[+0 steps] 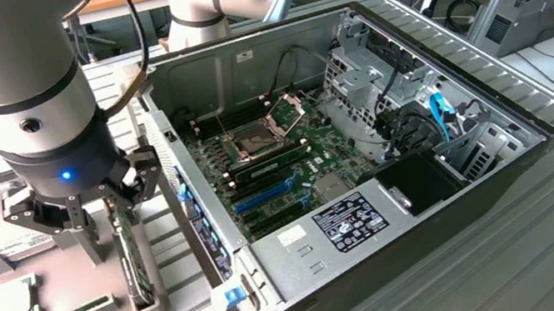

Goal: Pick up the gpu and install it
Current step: 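Pick up the gpu and move the gpu toward the slot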

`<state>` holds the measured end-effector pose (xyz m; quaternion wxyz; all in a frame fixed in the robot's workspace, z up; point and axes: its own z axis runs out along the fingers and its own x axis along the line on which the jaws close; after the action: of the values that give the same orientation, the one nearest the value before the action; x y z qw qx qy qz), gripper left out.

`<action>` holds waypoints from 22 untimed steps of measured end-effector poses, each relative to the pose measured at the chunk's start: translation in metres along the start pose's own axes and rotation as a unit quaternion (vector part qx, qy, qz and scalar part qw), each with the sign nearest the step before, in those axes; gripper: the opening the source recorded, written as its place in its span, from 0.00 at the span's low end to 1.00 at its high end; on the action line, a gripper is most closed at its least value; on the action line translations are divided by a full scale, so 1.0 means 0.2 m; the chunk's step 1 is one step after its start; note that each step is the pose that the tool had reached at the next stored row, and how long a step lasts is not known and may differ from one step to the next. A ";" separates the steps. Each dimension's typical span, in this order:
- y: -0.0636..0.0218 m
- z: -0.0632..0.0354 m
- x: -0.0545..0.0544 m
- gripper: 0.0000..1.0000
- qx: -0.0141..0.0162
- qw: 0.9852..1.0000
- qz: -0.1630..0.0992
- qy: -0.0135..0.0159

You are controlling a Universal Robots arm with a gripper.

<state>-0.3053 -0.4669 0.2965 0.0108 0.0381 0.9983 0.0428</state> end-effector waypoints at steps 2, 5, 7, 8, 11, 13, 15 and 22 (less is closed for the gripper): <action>-0.004 0.016 0.00 0.48 0.000 1.000 0.000 0.000; -0.011 0.039 0.00 0.48 -0.001 1.000 0.000 0.000; -0.017 0.057 0.00 0.48 -0.001 1.000 0.000 0.000; -0.022 0.069 0.00 0.48 -0.001 1.000 0.000 0.000; -0.032 0.088 0.00 0.48 -0.001 1.000 0.000 0.000; -0.037 0.103 0.00 0.48 -0.001 1.000 0.000 0.000; -0.039 0.115 0.00 0.48 -0.001 1.000 0.000 0.000; -0.045 0.159 0.00 0.48 -0.001 1.000 0.000 0.000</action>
<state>-0.3054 -0.4732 0.2640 0.0108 0.0382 0.9982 0.0441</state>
